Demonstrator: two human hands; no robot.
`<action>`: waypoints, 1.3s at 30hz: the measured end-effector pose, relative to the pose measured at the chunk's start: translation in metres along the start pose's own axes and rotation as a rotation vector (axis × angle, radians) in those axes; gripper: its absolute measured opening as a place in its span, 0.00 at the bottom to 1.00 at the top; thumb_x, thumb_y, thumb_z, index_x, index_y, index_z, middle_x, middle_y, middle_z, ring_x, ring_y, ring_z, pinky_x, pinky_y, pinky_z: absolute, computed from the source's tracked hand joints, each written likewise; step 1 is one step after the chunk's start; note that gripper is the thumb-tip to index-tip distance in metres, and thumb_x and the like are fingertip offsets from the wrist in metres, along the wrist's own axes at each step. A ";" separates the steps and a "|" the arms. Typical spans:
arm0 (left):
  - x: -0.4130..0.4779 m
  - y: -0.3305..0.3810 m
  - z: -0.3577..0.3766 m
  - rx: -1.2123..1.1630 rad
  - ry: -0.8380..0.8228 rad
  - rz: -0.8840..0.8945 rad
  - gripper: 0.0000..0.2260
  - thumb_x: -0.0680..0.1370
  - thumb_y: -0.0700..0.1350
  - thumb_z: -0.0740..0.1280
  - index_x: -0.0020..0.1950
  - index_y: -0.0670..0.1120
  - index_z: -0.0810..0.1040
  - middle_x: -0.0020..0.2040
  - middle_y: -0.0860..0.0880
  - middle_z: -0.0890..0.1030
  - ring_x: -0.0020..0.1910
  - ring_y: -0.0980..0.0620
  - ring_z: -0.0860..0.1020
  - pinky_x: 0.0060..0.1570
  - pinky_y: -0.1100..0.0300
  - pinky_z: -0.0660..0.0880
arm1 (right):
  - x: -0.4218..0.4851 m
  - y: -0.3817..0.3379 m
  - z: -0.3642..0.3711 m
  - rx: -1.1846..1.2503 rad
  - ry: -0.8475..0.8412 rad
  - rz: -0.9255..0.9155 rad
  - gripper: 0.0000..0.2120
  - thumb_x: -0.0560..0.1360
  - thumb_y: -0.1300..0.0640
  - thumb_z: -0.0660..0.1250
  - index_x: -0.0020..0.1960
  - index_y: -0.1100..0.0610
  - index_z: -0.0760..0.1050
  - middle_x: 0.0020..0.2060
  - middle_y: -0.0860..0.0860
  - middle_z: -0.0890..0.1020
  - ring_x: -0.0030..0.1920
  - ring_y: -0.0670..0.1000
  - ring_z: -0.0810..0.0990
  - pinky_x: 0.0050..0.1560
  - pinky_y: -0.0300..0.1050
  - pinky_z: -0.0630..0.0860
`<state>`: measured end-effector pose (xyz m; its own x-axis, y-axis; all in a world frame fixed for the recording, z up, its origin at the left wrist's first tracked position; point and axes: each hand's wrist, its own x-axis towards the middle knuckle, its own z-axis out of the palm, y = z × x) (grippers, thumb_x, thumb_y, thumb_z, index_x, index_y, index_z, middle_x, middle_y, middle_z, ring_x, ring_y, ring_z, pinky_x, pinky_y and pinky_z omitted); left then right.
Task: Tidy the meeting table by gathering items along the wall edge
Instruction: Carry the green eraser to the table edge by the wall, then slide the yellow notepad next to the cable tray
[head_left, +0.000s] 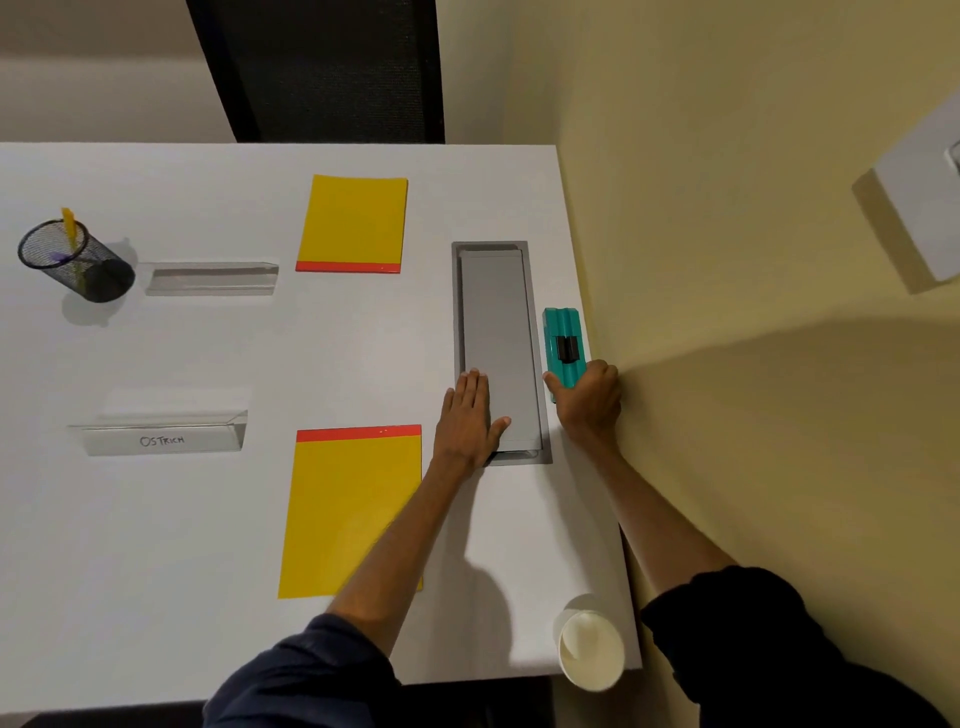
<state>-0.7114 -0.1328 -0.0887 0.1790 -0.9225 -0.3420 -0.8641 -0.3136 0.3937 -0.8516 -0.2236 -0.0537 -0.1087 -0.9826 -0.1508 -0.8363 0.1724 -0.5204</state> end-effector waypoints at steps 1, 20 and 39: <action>-0.001 0.000 0.000 0.001 -0.005 0.000 0.34 0.83 0.60 0.51 0.80 0.43 0.41 0.81 0.44 0.42 0.81 0.46 0.42 0.80 0.51 0.43 | 0.000 0.000 0.000 -0.005 0.001 -0.005 0.32 0.72 0.40 0.72 0.63 0.62 0.70 0.58 0.57 0.76 0.57 0.55 0.78 0.51 0.47 0.81; -0.086 -0.038 -0.053 -0.167 0.325 -0.183 0.22 0.81 0.38 0.60 0.75 0.40 0.63 0.74 0.42 0.68 0.71 0.43 0.69 0.70 0.51 0.68 | -0.095 -0.026 0.016 -0.217 -0.112 -0.315 0.29 0.79 0.39 0.59 0.70 0.59 0.66 0.65 0.56 0.73 0.65 0.56 0.73 0.64 0.52 0.72; -0.193 -0.135 -0.051 -0.122 0.062 -0.558 0.32 0.79 0.57 0.65 0.73 0.38 0.61 0.70 0.39 0.66 0.71 0.41 0.65 0.67 0.43 0.67 | -0.206 -0.055 0.058 -0.182 -0.461 -0.248 0.26 0.79 0.47 0.65 0.69 0.63 0.67 0.65 0.59 0.74 0.65 0.59 0.75 0.63 0.53 0.73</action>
<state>-0.6051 0.0761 -0.0320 0.6231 -0.6198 -0.4770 -0.5705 -0.7774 0.2650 -0.7520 -0.0262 -0.0424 0.3156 -0.8531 -0.4155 -0.8906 -0.1151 -0.4400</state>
